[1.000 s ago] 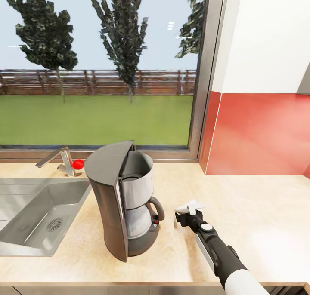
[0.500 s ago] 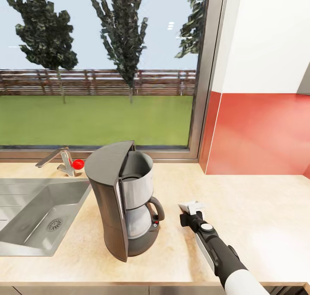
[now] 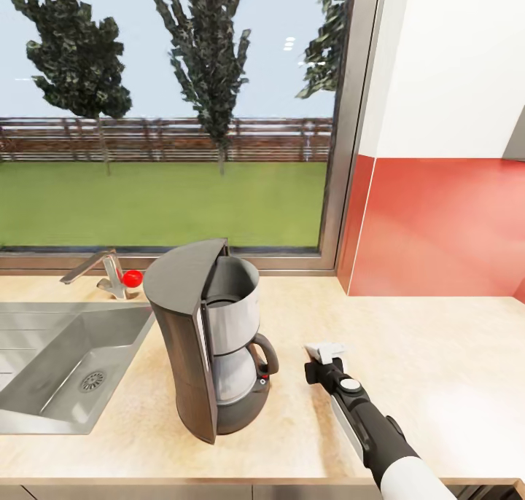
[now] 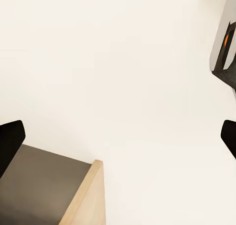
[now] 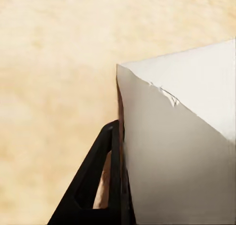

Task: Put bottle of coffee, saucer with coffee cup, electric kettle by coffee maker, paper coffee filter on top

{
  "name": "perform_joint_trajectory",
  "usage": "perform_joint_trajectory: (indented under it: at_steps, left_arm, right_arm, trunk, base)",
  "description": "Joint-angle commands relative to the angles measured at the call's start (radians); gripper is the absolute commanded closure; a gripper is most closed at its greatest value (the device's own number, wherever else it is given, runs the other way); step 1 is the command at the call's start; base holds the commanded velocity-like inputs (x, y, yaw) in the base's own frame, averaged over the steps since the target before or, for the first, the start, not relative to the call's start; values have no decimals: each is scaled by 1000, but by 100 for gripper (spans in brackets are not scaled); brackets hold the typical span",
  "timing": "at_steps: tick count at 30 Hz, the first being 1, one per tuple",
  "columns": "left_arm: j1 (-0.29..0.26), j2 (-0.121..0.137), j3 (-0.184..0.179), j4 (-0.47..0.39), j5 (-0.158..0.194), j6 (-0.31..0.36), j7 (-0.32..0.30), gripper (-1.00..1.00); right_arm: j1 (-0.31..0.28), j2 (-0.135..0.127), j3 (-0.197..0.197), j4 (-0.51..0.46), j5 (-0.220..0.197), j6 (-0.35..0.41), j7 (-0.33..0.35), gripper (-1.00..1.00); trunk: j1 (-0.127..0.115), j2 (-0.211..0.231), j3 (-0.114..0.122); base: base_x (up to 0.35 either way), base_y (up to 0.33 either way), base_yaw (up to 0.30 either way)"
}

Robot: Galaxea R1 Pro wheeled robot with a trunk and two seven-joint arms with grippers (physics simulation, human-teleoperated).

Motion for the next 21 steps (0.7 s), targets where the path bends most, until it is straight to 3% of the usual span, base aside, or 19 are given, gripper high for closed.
perform_joint_trajectory:
  at_steps: [1, 15, 21]
  left_arm:
    - [0, 1, 1, 0, 5, -1, 1, -100]
    - [0, 3, 1, 0, 5, -1, 1, -100]
    - [0, 3, 1, 0, 5, -1, 1, -100]
  right_arm:
    - [0, 0, 0, -2, -3, 6, 0, 100]
    - [0, 0, 0, -16, -5, 7, 2, 100]
    - [0, 0, -3, -96, -5, 10, 0, 100]
  trunk:
    - [1, -2, -2]
    - [1, -2, -2]
    - [1, -2, -2]
  base:
    - [0, 0, 0]
    - [0, 0, 0]
    - [0, 0, 0]
